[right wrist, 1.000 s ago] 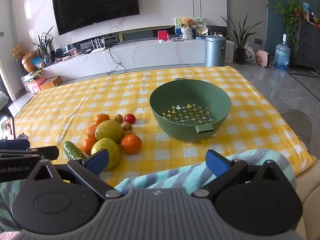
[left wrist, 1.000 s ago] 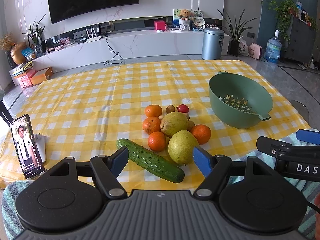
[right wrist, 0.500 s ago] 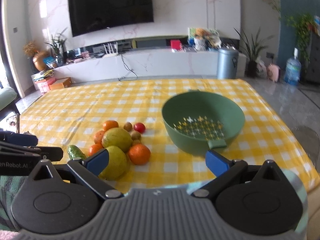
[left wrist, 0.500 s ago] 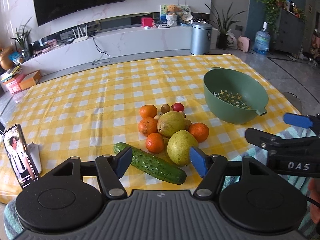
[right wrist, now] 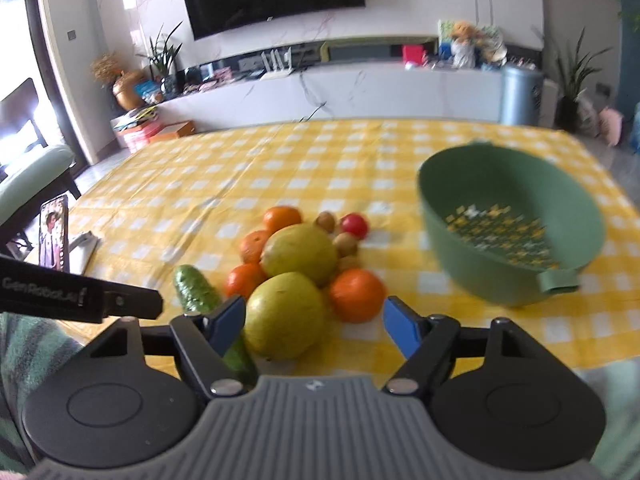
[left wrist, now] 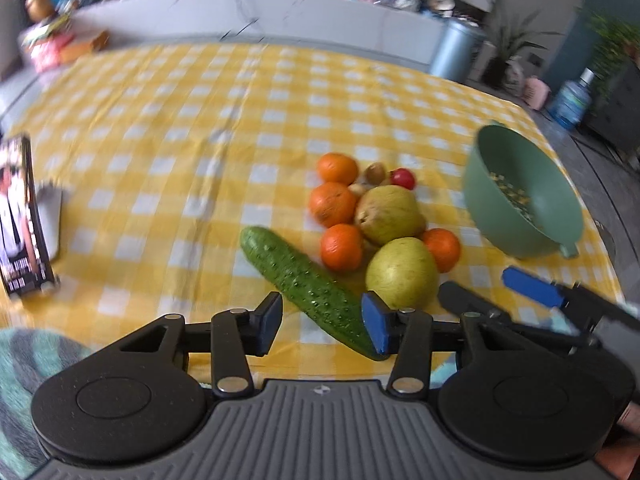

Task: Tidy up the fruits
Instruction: 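Grasp the green cucumber with the left gripper while the right gripper grasps a yellow-green pear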

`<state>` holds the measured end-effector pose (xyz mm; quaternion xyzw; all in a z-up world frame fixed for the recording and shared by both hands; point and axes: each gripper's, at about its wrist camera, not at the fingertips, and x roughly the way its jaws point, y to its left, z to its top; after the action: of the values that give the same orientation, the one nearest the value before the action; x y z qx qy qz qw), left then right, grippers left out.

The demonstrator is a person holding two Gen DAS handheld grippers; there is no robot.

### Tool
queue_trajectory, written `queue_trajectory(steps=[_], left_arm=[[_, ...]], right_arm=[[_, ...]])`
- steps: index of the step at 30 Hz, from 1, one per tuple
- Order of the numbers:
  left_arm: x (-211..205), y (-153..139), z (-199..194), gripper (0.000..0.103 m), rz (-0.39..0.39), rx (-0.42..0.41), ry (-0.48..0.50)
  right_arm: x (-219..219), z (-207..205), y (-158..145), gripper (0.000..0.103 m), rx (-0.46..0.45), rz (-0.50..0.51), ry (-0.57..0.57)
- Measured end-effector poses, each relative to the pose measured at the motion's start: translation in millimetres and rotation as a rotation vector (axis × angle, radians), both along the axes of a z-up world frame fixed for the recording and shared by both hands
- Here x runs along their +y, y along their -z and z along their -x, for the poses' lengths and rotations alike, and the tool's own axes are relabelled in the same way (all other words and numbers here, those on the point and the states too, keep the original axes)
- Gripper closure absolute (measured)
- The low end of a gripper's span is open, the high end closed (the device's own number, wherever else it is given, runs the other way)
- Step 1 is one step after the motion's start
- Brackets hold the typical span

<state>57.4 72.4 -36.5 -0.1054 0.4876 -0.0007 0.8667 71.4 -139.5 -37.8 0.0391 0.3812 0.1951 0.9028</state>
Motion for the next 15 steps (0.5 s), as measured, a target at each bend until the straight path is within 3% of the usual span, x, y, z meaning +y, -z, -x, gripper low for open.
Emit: queue_trajectory(steps=[8, 15], left_arm=[[7.2, 22.0, -23.4, 0.048, 0.082, 0.076, -0.116], [5.4, 42.9, -36.6, 0.046, 0.086, 0.128, -0.157]], right_arm=[[15.4, -19.2, 25.2, 0.030, 0.053, -0.016, -0.032], [14.0, -30.5, 43.1, 0.029, 0.102, -0.059, -0.037]])
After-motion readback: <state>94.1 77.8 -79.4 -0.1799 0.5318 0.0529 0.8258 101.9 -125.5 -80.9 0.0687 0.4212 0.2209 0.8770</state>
